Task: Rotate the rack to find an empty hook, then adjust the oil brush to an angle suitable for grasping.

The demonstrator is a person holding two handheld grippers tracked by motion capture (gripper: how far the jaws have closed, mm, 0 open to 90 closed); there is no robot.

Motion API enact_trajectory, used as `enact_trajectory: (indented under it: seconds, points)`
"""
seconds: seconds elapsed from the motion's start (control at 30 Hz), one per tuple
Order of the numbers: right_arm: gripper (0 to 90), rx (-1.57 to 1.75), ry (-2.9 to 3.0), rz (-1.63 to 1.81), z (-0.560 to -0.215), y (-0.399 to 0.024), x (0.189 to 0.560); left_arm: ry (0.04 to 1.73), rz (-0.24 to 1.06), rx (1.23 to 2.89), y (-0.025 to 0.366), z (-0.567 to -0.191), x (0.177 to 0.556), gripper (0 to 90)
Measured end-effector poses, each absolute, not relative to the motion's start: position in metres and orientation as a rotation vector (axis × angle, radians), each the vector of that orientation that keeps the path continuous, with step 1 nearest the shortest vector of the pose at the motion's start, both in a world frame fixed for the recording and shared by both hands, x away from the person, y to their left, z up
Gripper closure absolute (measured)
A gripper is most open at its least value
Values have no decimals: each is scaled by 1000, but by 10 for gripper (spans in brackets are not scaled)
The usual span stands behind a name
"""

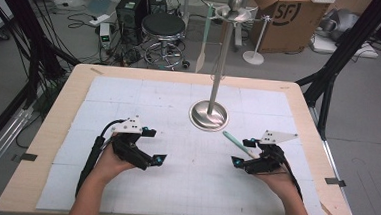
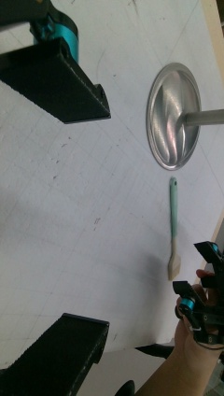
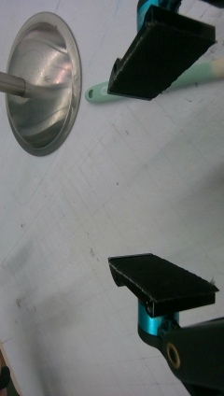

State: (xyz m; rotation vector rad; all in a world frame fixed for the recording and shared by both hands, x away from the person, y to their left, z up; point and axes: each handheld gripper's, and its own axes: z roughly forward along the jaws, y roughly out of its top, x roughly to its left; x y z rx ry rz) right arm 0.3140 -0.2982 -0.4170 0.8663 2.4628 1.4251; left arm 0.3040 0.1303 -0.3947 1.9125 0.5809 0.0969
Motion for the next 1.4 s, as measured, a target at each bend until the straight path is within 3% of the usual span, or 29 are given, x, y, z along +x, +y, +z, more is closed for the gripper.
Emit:
enact_trajectory:
  seconds: [0.9,1.2,1.4]
  points:
    - [168,1031,2433,1303,-432,-307,344,573,91,1904,129,-393,303,22]
    - [339,1081,2453,1151,-440,-312,355,573,89,1913,129,-394,304,22]
    - [551,1082,2484,1027,-442,-312,353,573,85,1914,128,-395,303,22]
